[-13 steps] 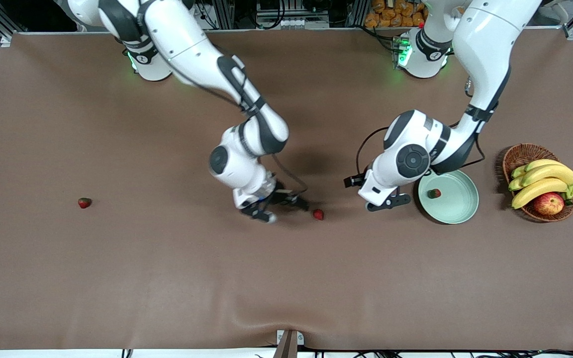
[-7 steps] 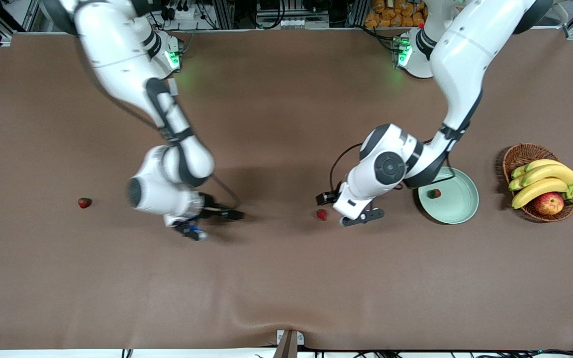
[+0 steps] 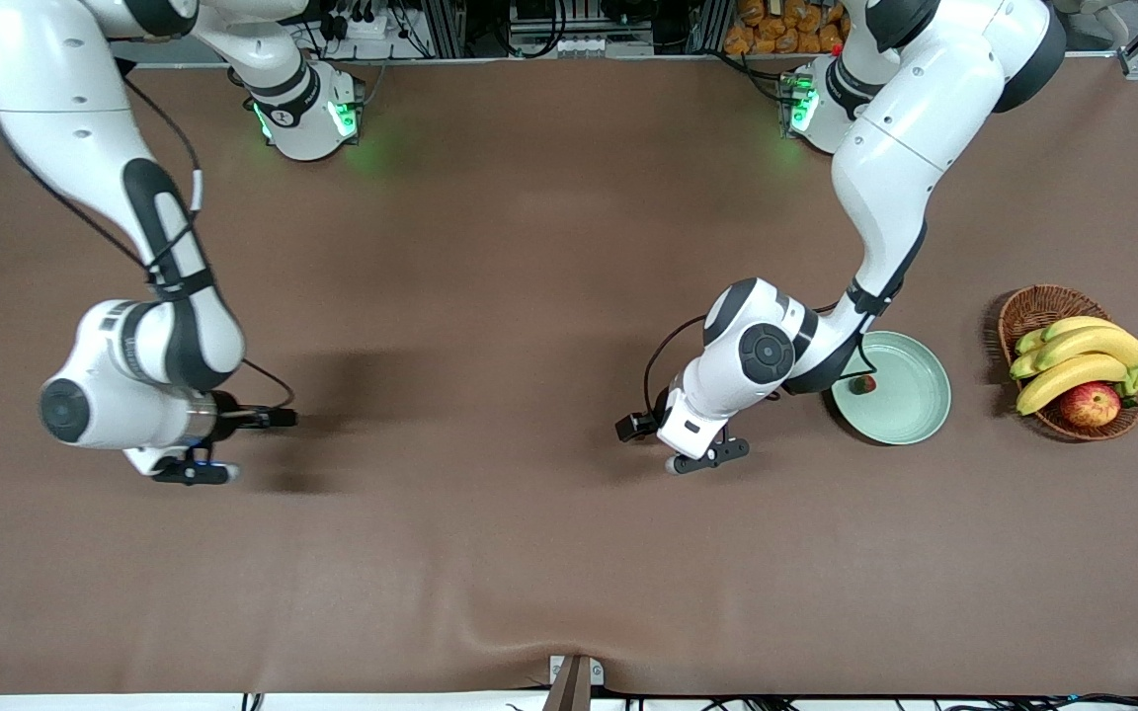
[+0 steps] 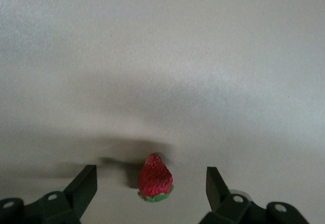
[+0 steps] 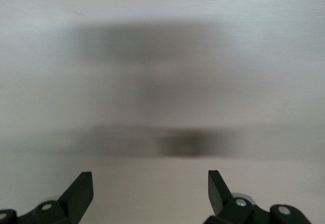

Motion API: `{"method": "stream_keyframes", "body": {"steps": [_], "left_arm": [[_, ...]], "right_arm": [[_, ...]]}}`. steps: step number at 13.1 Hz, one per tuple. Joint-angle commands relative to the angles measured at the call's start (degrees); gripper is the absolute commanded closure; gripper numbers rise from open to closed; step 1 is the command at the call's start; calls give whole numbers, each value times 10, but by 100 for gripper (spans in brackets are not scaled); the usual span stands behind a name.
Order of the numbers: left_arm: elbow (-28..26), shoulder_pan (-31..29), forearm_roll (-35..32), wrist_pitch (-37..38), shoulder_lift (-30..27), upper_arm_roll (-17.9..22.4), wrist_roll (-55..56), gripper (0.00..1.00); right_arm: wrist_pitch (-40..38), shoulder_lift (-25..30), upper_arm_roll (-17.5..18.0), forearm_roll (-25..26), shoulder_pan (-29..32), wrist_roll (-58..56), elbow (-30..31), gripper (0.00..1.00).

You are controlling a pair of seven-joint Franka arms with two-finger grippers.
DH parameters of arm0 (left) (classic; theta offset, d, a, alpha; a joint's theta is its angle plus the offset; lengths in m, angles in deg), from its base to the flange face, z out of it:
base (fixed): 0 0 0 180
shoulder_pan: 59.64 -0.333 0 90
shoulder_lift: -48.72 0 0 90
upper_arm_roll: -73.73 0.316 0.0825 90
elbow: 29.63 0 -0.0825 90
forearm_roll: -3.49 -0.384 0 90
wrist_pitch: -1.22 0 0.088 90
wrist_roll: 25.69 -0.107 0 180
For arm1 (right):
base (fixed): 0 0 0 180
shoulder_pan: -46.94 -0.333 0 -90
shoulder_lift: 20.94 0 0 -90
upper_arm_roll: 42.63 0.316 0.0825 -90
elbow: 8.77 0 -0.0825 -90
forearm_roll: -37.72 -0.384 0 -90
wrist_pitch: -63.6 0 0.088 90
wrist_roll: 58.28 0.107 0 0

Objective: Collect all strawberries into plate
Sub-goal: 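Carry the strawberry to the plate with the left gripper while the right grasps another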

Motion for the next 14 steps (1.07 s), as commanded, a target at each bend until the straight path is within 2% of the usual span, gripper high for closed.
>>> {"method": "stream_keyframes", "body": {"steps": [1, 4, 6, 7, 8, 9, 11, 14], "left_arm": [[32, 25, -11, -11, 25, 19, 10, 17], [35, 41, -12, -18, 36, 27, 10, 31], [33, 43, -11, -17, 31, 27, 11, 45], [27, 39, -13, -15, 26, 27, 10, 63], [20, 34, -14, -11, 20, 27, 9, 92], [4, 25, -14, -7, 6, 27, 7, 100], [-21, 0, -15, 20, -36, 27, 3, 100], [-43, -45, -14, 151, -117, 21, -38, 100]], "right_arm": [[2, 9, 15, 45, 53, -61, 12, 0], [11, 7, 15, 153, 72, -62, 7, 0], [19, -2, 15, 176, 83, -62, -4, 0], [20, -4, 15, 187, 88, -62, -4, 0], [27, -11, 15, 195, 91, -62, -4, 0], [32, -16, 14, 196, 96, -62, -3, 0], [32, -25, 14, 196, 110, -63, -3, 0], [28, -30, 14, 196, 120, -64, -1, 0]]}}
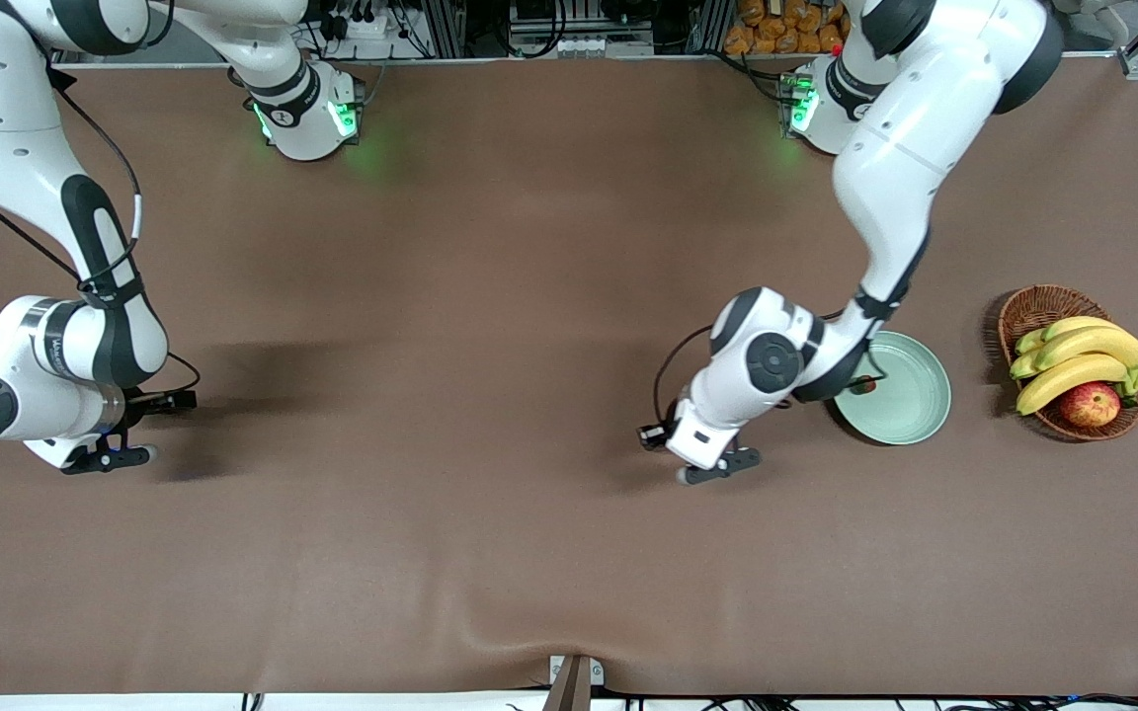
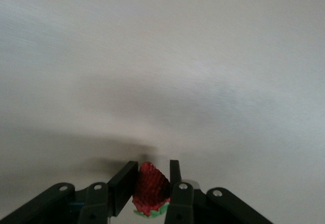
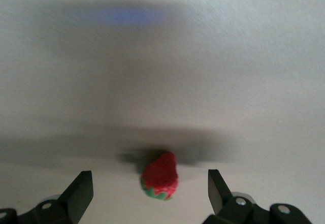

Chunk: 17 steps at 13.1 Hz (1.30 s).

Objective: Collect all strawberries into plate
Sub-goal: 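Carry the strawberry to the plate with the left gripper while the right grasps another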

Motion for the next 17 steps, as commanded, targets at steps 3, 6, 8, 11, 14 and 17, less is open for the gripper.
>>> {"method": "stream_keyframes", "body": {"steps": [3, 6, 8, 11, 14, 17], "left_arm": [[-57, -102, -11, 230, -136, -5, -127, 100], [-84, -184, -37, 270, -139, -2, -246, 100], [-106, -226, -136, 254, -125, -5, -265, 100], [-142, -243, -162, 206, -123, -5, -266, 60], [-136, -243, -157, 210, -133, -7, -266, 0], [-128, -242, -148, 216, -157, -45, -254, 0]], "right_arm": [[-5, -2, 13, 16, 16, -4, -1, 22], [-21, -6, 13, 16, 16, -6, -1, 54], [-27, -7, 13, 15, 14, -5, -1, 73], [-26, -5, 20, 4, -3, 4, -7, 100], [-31, 3, 51, -65, -68, 98, -39, 100], [-45, 6, 54, -173, -175, 160, -42, 100]]}}
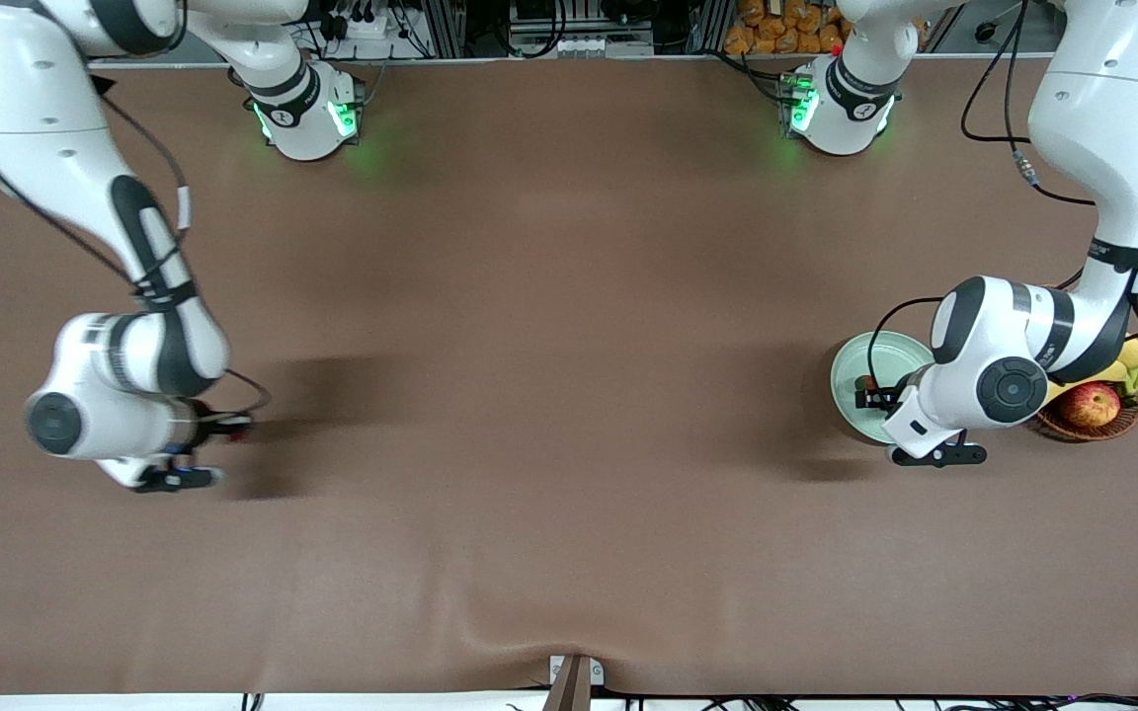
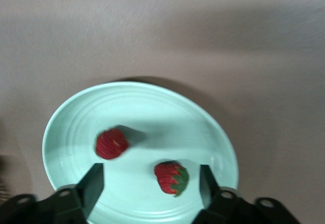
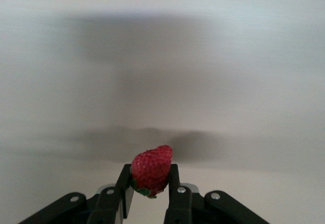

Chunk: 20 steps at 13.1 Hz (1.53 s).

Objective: Collect all strawberries into plate
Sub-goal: 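Release the strawberry onto the plate with the left gripper while the right carries another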

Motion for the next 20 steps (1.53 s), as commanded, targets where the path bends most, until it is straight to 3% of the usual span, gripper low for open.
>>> {"method": "stream_keyframes", "body": {"steps": [1, 4, 6, 10, 13, 15, 19, 20], "left_arm": [[-2, 0, 23, 10, -38, -41, 29, 0], [14, 12, 59, 12, -35, -83, 108, 0], [27, 39, 58, 5, -15, -86, 147, 0], [49, 104, 51, -12, 12, -85, 263, 0], [45, 108, 51, -25, 29, -84, 272, 0], [46, 118, 53, -48, 39, -84, 296, 0], [48, 146, 57, -97, 57, -85, 355, 0], [48, 154, 58, -104, 61, -84, 364, 0]], "right_arm": [[-30, 7, -4, -104, -95, 32, -4, 100], [-29, 2, -5, -310, -184, 51, -11, 100], [-10, -5, -8, -372, -243, 79, -18, 100], [140, -54, -8, -398, -355, 202, -59, 100], [211, -96, -8, -399, -413, 312, -105, 98], [242, -119, -7, -400, -439, 324, -122, 88], [281, -141, -7, -401, -462, 325, -139, 57], [280, -140, -7, -404, -457, 323, -138, 40]]}}
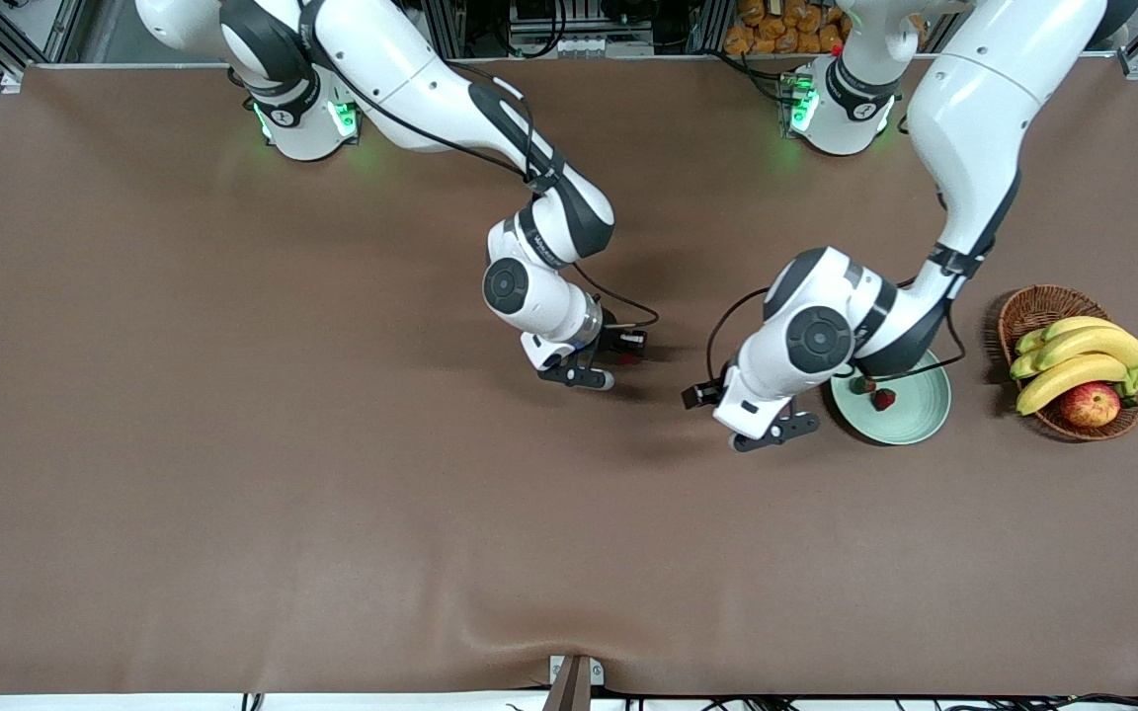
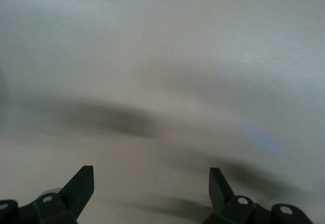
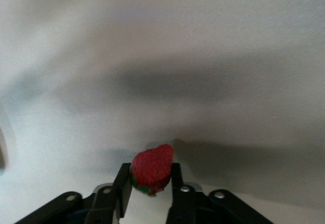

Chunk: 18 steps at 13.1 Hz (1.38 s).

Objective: Collect all strawberries into plate
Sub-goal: 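Set the third strawberry on mid-table with the right gripper and release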

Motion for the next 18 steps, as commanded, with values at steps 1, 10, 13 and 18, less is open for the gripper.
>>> {"method": "stream_keyframes", "body": {"steps": [1, 10, 13, 18], "left_arm": [[11, 17, 5, -18, 12, 2, 31, 0], [7, 90, 1, -66, 40, 5, 67, 3], [7, 106, -1, -82, 56, 6, 79, 15], [2, 148, -7, -88, 73, 41, 84, 25]], "right_arm": [[-4, -6, -8, -18, 4, -3, -22, 23], [-293, 54, -9, 120, 197, -89, -12, 0], [-396, 87, -9, 213, 270, -149, -12, 0], [-507, 204, -10, 305, 390, -193, -7, 0]]}}
